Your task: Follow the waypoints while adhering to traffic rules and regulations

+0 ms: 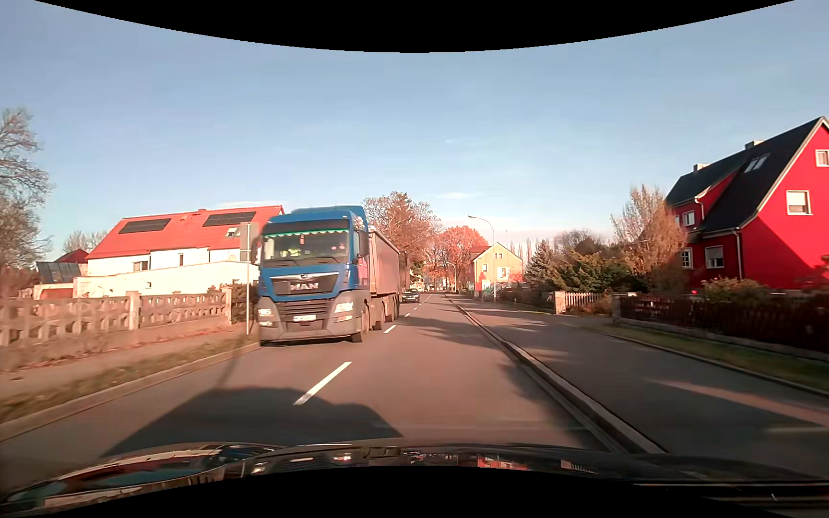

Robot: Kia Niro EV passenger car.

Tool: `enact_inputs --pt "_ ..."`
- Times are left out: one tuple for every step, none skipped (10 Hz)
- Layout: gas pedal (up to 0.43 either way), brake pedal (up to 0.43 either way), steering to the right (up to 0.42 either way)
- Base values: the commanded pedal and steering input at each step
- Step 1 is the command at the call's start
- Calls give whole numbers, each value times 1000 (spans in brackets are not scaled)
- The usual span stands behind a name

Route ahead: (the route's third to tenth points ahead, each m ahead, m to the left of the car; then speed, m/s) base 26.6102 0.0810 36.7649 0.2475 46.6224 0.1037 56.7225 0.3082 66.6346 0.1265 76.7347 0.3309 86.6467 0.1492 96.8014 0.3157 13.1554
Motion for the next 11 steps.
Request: enact_inputs --pt "118 0 -2" --pt "118 0 -2" --pt "118 0 -3" --pt "118 0 -3" --pt "118 0 -2" --pt "118 0 -3" --pt "118 0 -3" --pt "118 0 -3" --pt "118 0 -3" --pt "118 0 -3" --pt "118 0 -3"
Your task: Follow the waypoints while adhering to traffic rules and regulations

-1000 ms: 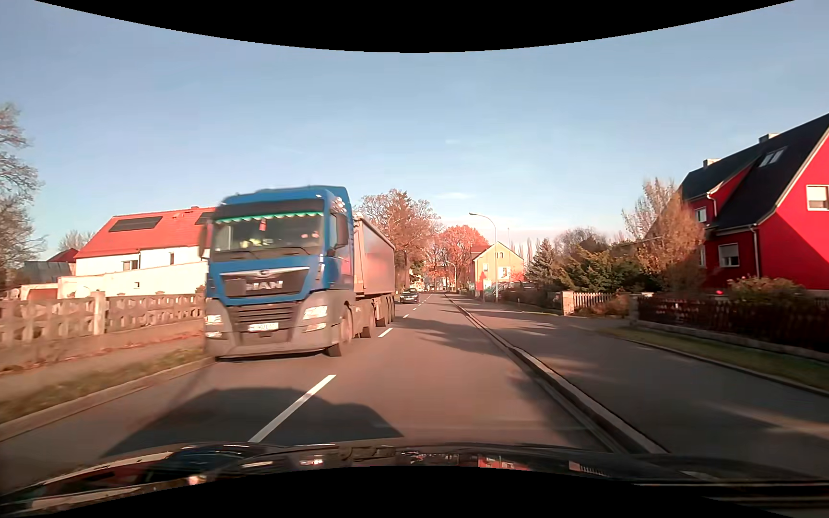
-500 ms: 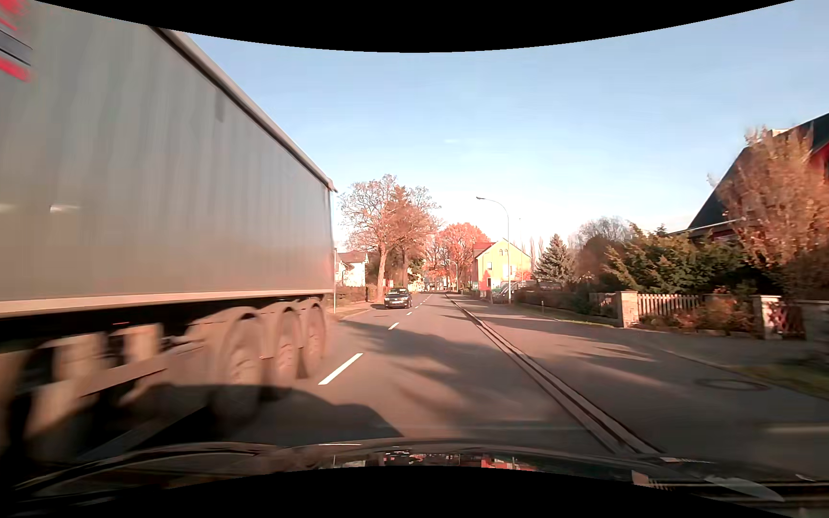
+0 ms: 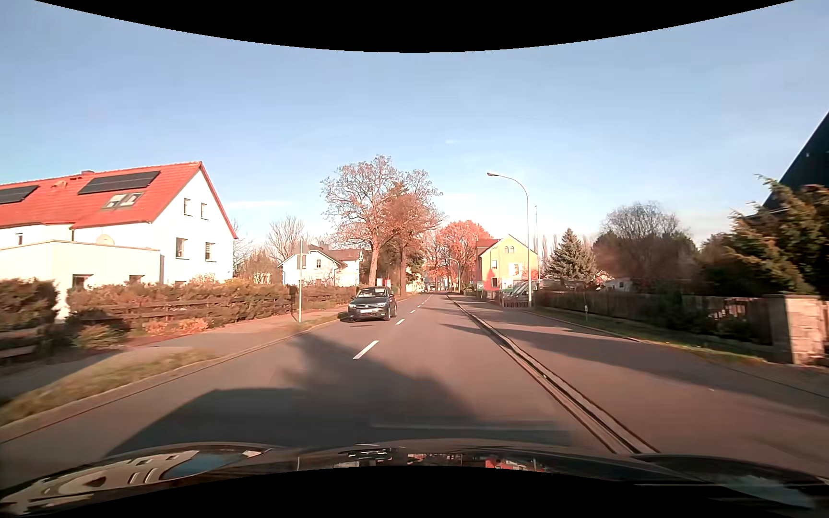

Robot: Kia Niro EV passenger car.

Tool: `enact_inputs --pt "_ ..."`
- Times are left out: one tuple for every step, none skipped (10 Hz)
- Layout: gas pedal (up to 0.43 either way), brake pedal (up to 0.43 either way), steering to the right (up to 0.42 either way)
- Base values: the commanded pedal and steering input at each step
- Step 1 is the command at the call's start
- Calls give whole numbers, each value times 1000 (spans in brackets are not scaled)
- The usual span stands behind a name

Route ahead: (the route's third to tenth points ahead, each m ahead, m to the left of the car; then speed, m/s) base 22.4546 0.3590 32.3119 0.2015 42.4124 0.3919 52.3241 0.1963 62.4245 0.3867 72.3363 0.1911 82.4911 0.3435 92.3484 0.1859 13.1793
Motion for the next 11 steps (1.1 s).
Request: enact_inputs --pt "118 0 -3" --pt "118 0 -3" --pt "110 0 -3" --pt "110 0 -3" --pt "110 0 -3" --pt "110 0 -3" --pt "110 0 -3" --pt "110 0 -3" --pt "110 0 -3" --pt "110 0 -3" --pt "110 0 -3"
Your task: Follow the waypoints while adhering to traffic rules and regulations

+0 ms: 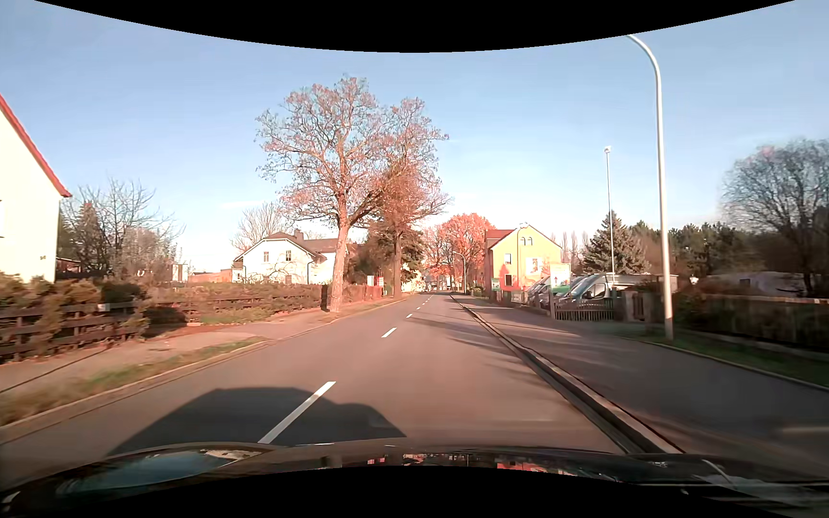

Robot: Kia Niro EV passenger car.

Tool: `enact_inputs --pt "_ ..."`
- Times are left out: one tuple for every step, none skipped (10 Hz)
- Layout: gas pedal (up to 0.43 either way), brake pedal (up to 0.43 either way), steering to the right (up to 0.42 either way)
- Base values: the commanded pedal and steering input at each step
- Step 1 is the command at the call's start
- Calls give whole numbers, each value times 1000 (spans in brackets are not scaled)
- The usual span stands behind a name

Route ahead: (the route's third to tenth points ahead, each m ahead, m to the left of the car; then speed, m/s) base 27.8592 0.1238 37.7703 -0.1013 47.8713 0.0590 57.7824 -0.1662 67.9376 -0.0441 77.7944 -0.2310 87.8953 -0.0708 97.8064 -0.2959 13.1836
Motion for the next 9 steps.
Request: enact_inputs --pt "110 0 -3" --pt "110 0 -3" --pt "110 0 -3" --pt "110 0 -3" --pt "110 0 -3" --pt "110 0 -1" --pt "110 0 -1" --pt "110 0 0" --pt "110 0 0"
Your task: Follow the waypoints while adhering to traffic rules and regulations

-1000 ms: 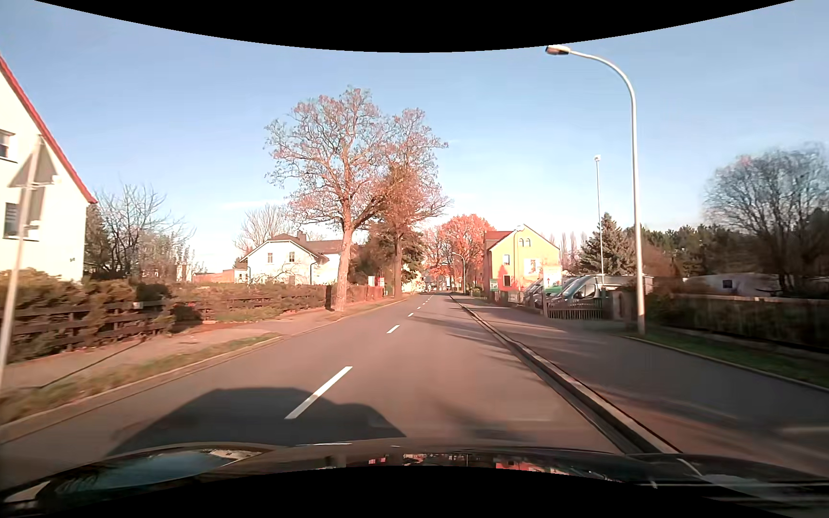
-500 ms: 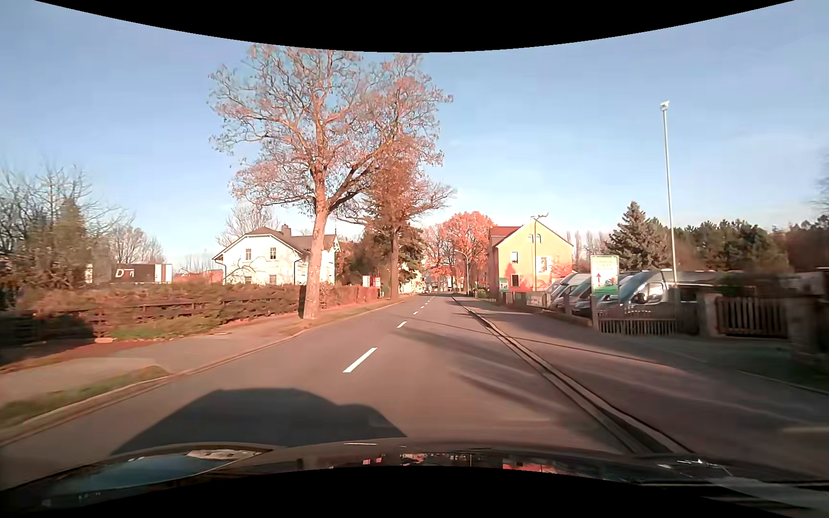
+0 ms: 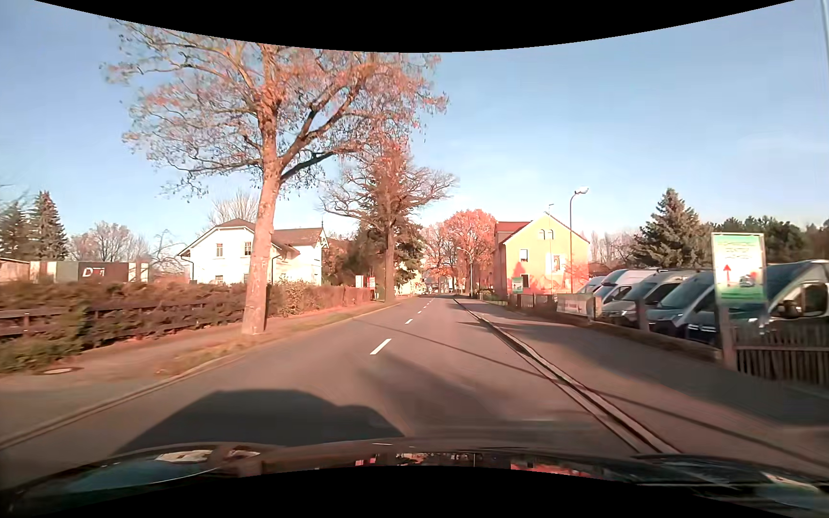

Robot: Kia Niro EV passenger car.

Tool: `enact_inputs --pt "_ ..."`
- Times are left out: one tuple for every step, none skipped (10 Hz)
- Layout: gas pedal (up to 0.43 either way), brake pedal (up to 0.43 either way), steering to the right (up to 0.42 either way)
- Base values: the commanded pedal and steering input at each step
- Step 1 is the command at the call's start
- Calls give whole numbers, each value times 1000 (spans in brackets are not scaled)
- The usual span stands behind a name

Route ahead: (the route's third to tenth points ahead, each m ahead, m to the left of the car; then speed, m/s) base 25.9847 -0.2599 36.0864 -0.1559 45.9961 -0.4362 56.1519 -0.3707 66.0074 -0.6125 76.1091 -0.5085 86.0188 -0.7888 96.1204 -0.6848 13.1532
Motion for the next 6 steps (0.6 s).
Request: enact_inputs --pt "110 0 -1" --pt "110 0 -1" --pt "110 0 -1" --pt "110 0 0" --pt "110 0 2" --pt "110 0 3"
